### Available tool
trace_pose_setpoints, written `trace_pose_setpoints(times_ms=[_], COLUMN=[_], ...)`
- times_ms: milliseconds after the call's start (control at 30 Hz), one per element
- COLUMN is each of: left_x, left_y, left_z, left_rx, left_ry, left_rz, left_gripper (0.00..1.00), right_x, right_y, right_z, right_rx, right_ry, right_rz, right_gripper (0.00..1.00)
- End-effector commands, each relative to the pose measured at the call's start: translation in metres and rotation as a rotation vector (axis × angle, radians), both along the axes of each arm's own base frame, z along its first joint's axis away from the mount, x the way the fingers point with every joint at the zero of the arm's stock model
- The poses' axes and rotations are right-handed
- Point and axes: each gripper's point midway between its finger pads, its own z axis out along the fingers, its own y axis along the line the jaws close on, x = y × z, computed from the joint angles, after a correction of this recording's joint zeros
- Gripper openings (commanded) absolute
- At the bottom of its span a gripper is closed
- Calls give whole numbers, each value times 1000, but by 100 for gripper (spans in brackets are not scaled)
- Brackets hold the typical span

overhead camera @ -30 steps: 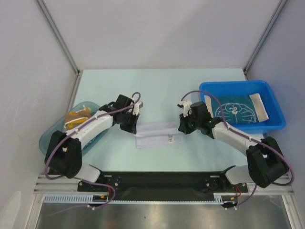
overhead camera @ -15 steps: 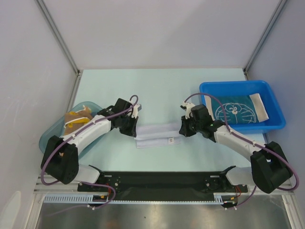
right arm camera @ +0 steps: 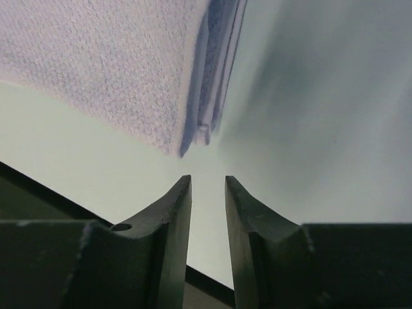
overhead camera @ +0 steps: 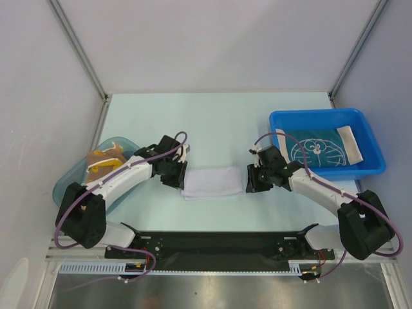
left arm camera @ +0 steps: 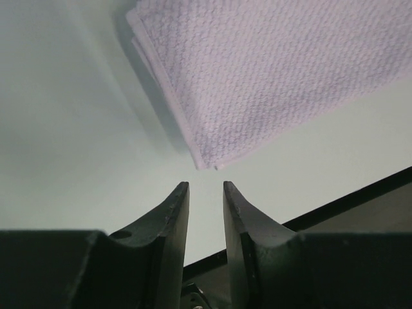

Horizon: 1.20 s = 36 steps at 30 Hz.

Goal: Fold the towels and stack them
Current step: Fold the towel

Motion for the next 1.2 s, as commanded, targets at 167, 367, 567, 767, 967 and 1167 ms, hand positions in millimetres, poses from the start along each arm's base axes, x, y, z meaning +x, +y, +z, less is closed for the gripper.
trace_pose_setpoints(times_ms=[167,367,567,767,967,1167], left_x=[7,11,10,3,1,2], left_y=[-6,-9,-16,-14,-14,-18], left_z=[12,1,-15,-34,-40,-40], left_rx=[-56,-101,-151,-143,-145,-174], left_ry=[-53,-44,15,63,83,84], left_rz=[269,338,366,378,386,386], left_gripper=[39,50,51,49,43,34], right_x=[14,20,27,27,27,24], right_y=[18,26,26,26,29,36], right_z=[47,36,12,0,0,-4], right_rx=[77,67,-5,-28,-7,16], right_ry=[-40,-46,-15,8,11,31], right_rz=[-128,-208,-243,-262,-268,-268], right_gripper=[34,38,40,36,28,31])
